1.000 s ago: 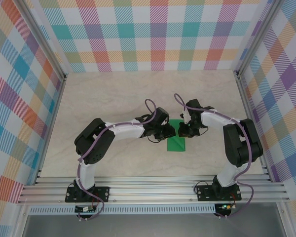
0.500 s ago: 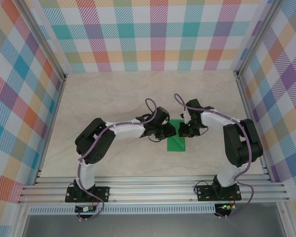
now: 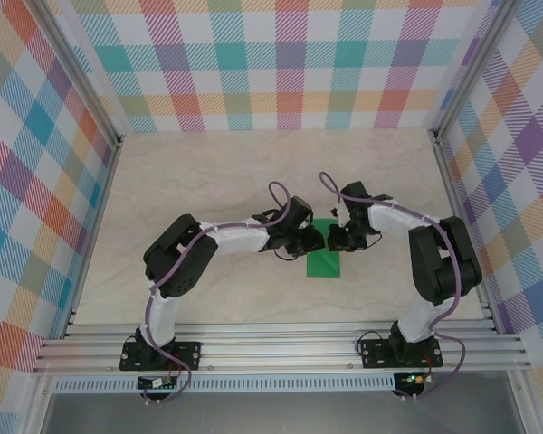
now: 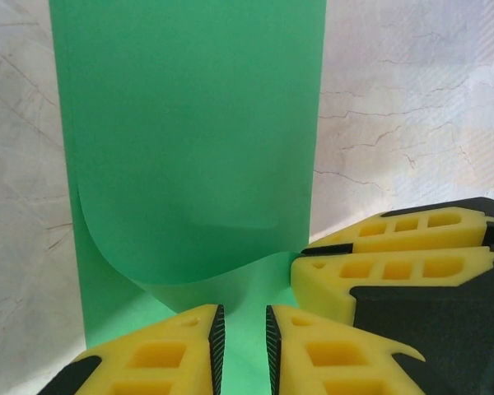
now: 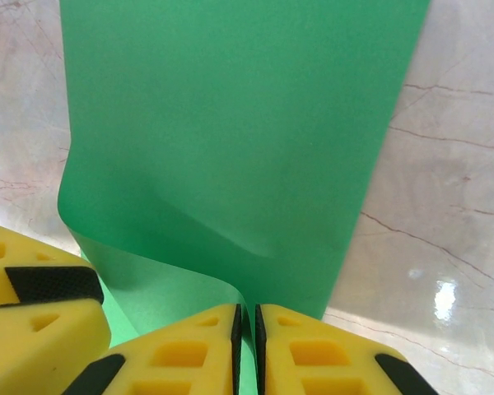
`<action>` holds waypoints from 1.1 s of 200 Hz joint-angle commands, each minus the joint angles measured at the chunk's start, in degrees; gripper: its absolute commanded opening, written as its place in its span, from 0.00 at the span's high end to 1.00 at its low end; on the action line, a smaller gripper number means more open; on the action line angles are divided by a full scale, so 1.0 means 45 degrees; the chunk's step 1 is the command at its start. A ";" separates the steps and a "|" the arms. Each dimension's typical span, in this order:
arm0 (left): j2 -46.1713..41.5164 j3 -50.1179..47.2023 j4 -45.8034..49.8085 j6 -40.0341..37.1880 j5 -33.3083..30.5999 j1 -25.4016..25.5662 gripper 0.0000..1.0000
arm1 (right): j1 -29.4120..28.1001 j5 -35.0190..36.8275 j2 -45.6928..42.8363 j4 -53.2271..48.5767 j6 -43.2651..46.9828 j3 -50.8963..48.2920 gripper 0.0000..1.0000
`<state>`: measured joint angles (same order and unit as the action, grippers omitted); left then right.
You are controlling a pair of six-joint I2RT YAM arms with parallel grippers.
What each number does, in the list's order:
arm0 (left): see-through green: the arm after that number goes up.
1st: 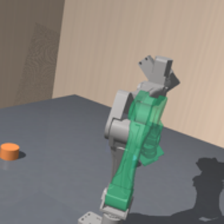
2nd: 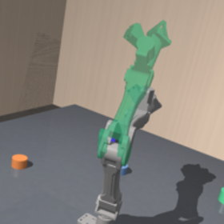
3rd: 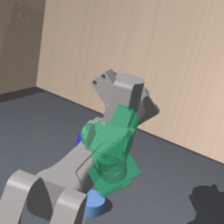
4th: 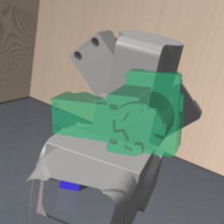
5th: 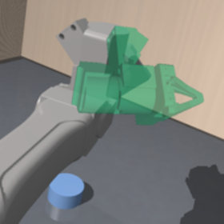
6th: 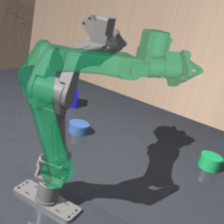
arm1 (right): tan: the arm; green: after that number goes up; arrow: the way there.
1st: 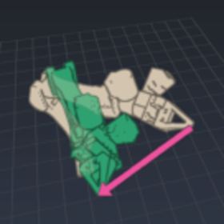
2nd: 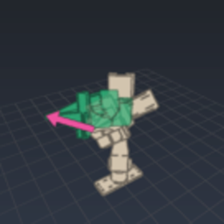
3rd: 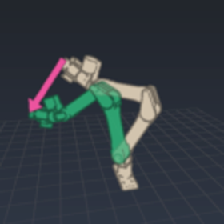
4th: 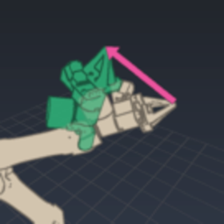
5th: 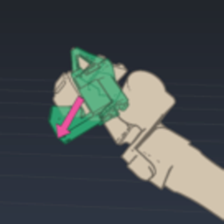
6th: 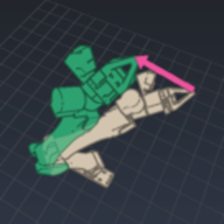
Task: Fold a paper plane with a square sheet of paper (pick it up from the middle)
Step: Fold the triangle a second time at the center of the table.
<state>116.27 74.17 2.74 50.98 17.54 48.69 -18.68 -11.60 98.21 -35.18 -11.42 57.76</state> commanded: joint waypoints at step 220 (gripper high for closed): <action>0.0599 0.0545 0.0042 0.0194 -0.0150 0.0163 0.79 | 0.0308 -0.1735 -0.1731 0.0197 -0.0830 -0.1298 0.59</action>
<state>117.71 75.48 3.27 51.59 17.69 48.71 -17.06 -15.81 93.38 -34.17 -13.82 53.58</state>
